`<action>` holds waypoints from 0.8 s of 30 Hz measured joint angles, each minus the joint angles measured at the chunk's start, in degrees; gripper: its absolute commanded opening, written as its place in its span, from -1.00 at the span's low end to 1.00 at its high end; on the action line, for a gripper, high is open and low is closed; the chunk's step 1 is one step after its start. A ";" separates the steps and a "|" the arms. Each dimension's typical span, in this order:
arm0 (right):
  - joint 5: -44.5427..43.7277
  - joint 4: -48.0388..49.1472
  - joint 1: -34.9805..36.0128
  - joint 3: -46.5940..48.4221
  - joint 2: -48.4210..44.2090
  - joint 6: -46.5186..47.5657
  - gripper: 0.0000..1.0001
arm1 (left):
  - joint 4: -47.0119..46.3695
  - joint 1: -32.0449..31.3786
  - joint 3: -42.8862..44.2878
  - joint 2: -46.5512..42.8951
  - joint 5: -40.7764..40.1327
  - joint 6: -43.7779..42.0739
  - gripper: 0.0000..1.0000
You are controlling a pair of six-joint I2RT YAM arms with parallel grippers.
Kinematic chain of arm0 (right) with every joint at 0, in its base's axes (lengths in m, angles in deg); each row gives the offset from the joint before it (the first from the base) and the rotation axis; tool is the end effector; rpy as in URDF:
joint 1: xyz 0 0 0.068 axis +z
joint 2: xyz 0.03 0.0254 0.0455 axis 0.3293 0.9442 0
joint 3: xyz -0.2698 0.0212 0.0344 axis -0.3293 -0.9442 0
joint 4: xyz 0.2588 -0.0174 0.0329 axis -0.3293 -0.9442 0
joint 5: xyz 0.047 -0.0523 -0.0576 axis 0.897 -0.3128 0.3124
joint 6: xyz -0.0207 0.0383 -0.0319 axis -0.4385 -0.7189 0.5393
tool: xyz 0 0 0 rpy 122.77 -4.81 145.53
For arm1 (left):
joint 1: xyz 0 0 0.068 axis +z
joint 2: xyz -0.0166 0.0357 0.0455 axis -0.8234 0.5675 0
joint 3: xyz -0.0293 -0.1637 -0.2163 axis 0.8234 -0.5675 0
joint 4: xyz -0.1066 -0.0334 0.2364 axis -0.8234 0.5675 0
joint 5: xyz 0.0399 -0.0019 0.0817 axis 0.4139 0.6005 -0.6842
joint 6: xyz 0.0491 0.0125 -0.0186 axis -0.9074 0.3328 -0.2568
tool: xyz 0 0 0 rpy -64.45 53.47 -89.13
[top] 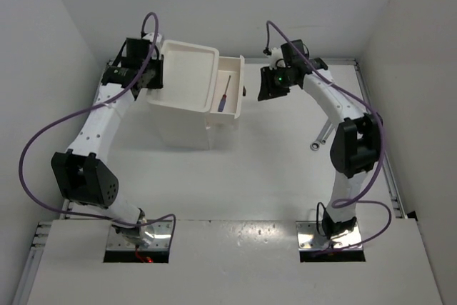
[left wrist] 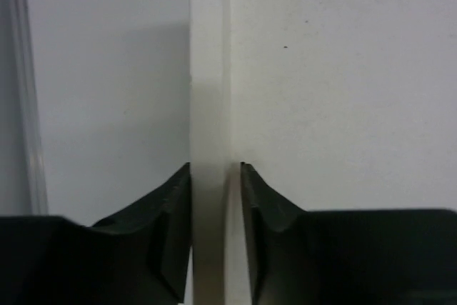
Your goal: Sort the tools into containers
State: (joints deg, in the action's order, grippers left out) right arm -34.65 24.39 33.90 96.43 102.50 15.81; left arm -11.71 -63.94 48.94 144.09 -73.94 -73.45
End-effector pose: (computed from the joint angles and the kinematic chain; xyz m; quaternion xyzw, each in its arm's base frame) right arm 0.4092 0.1201 0.2816 -0.0809 0.9323 0.2368 0.2611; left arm 0.3436 -0.0485 0.3786 0.0077 0.8929 -0.0185 0.4499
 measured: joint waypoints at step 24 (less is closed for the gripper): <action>-8.72 3.76 14.99 12.15 9.99 5.64 -0.25 | 1.66 -0.02 1.64 1.05 -1.11 -0.31 -1.00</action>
State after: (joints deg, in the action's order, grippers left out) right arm -43.38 28.15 48.90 108.59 112.48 21.45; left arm -10.05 -63.96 50.57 145.14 -75.06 -73.76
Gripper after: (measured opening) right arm 0.373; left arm 0.252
